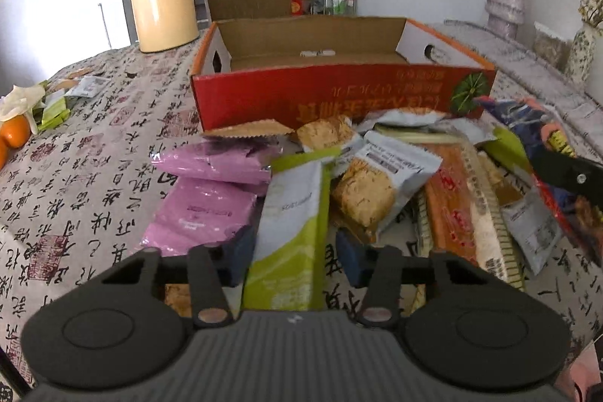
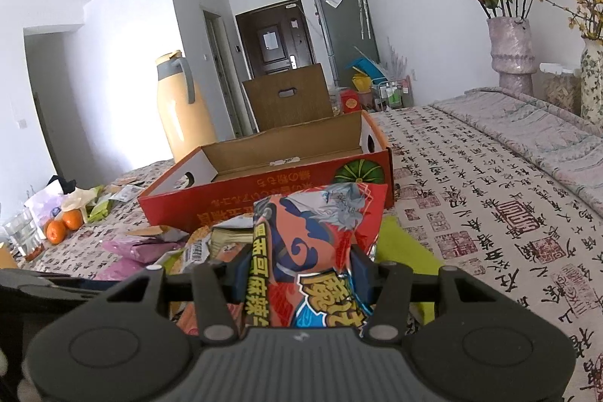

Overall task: Organize snacks
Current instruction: 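Lift both packets into the cardboard box and open both tools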

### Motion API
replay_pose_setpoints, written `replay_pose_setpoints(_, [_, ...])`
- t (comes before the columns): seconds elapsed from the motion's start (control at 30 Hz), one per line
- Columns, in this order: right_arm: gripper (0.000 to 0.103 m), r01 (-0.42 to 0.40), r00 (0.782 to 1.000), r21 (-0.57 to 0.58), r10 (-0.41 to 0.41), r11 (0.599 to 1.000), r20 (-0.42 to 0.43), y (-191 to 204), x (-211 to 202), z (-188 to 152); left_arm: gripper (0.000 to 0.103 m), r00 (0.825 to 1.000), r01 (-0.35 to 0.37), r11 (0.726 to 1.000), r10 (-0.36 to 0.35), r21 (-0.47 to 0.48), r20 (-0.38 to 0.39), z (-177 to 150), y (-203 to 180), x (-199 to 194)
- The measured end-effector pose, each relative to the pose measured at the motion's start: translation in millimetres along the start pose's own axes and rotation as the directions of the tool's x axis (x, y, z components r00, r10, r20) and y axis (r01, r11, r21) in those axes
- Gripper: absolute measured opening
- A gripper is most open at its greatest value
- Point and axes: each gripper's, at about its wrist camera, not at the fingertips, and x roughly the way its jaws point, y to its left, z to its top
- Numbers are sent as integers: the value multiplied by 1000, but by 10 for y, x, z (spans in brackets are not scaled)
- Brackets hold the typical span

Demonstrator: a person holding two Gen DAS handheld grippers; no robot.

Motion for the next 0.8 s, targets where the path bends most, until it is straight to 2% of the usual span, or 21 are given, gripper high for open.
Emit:
replay_pose_setpoints(0.3, [51,-8,1000,2,8,1000,-1,0,8,-20,37,1000,16,1000,-16,-11,-2,7,37,13])
replay_pose_setpoints(0.6, [51,-8,1000,-2,8,1000,9,13,-43,-9,37,997,44,999,-43,-11,65,44,1,-232])
replay_pose_setpoints(0.8, [51,-2,999,-21,3,1000,34,49,-96,70,37,988,60,998,-57,-15,145,209,-51,-483])
